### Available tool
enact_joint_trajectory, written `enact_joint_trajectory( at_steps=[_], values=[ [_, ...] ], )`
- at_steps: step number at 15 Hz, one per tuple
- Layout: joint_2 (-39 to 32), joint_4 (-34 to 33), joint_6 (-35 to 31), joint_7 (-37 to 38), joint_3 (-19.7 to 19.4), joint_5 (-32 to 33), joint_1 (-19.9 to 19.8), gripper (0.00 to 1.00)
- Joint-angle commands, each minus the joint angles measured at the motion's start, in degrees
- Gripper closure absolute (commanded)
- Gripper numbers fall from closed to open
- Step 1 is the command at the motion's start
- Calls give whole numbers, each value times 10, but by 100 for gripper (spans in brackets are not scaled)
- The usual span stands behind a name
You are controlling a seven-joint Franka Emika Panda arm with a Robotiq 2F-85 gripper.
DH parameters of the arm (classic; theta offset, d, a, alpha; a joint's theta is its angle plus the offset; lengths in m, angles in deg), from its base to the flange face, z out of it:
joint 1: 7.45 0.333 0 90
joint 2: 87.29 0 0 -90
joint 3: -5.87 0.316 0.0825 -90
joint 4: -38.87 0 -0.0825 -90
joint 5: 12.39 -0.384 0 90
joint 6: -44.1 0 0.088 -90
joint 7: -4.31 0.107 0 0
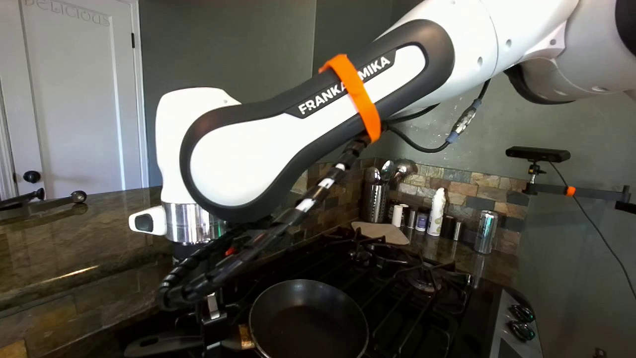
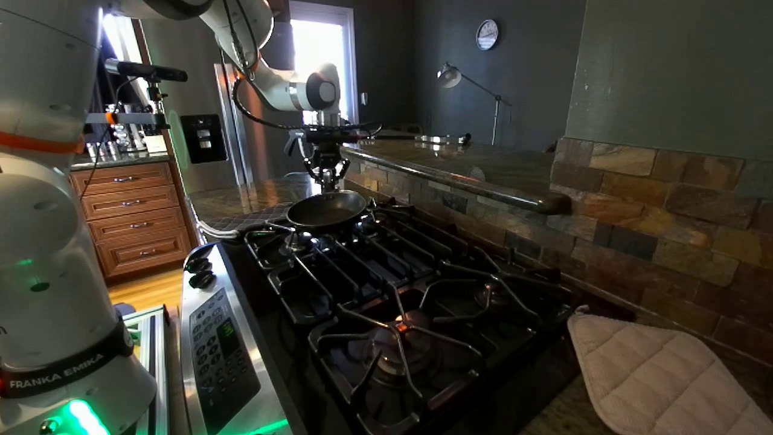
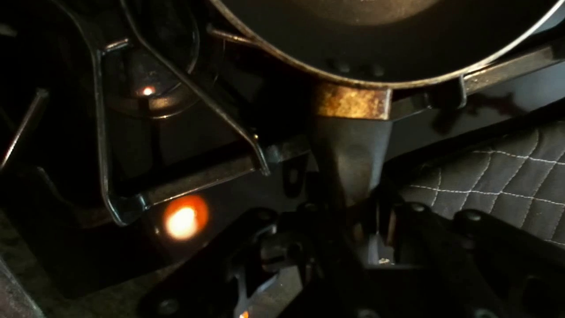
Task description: Move the frying pan slightly forward
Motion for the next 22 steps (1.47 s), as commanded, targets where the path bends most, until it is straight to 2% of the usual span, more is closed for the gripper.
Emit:
enact_joint_trajectory(
  at_steps=[1,12,13,14,18,19,22],
  values=[
    [-41,-56,26,-29,1,22,6,92],
    [-97,-140,46,-81,-6,39,16,92],
    [-77,-106,23,-69,-2,22,9,92],
    [-79,-109,23,-70,-2,22,9,70],
    [-79,-109,23,-70,-2,22,9,70],
    [-79,-109,23,-70,-2,22,9,92],
    [-89,-124,21,-83,-4,40,15,92]
  ],
)
